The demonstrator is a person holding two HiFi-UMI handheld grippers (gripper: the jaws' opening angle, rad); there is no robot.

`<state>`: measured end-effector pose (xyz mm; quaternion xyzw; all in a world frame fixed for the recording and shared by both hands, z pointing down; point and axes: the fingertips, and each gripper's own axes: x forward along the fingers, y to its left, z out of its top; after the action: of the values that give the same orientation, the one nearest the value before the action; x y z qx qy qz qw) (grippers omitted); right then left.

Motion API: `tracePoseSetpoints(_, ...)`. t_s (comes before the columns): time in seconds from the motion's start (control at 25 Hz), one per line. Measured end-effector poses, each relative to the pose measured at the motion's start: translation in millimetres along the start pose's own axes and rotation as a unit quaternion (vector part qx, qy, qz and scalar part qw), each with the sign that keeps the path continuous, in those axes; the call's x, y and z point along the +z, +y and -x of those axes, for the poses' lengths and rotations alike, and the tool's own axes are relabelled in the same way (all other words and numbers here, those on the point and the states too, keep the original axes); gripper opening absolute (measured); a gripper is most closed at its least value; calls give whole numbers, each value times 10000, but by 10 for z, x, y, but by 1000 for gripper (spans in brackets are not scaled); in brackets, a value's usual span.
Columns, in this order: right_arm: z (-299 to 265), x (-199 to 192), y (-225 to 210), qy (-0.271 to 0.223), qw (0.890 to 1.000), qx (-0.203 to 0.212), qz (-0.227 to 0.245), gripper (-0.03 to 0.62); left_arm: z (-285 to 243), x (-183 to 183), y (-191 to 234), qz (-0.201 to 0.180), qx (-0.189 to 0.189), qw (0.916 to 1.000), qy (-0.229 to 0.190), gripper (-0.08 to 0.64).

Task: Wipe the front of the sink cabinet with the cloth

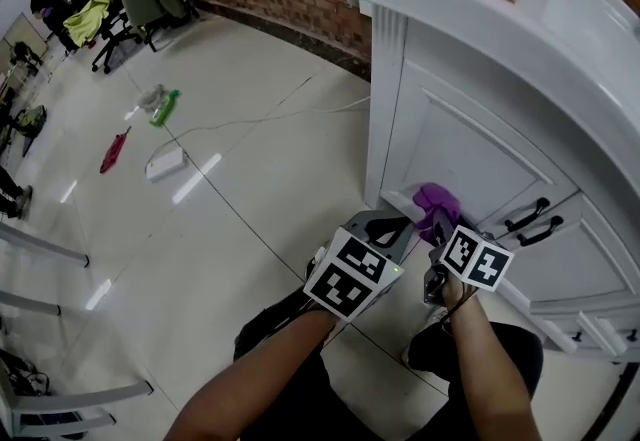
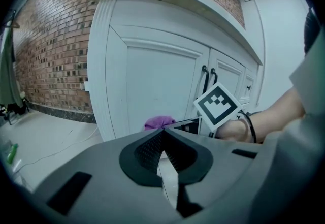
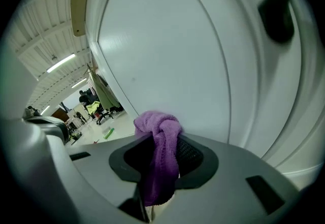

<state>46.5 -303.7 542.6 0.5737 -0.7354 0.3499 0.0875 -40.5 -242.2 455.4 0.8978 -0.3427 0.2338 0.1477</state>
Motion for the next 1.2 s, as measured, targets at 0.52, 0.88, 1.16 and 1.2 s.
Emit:
tracePoseSetpoints(0.52,855,1209,533,-1136,9925,114,430,117,430,554,-173,-267,65,9979,-593,5)
tracePoseSetpoints(0.88,1347,1783,957,-1645,9787,47,1228,117,753,802,-291,-383,108,9951,-909,5)
tracePoseSetpoints(1.16,1351,1975,1188,-1779,9756,254,1264,117,910,807,-148,-369,285,9942,-968,5)
tracePoseSetpoints(1.2,1321,1959,1191,-1765,9757,271,1270,117,906,798,-127,-360,293,9943,-965,5)
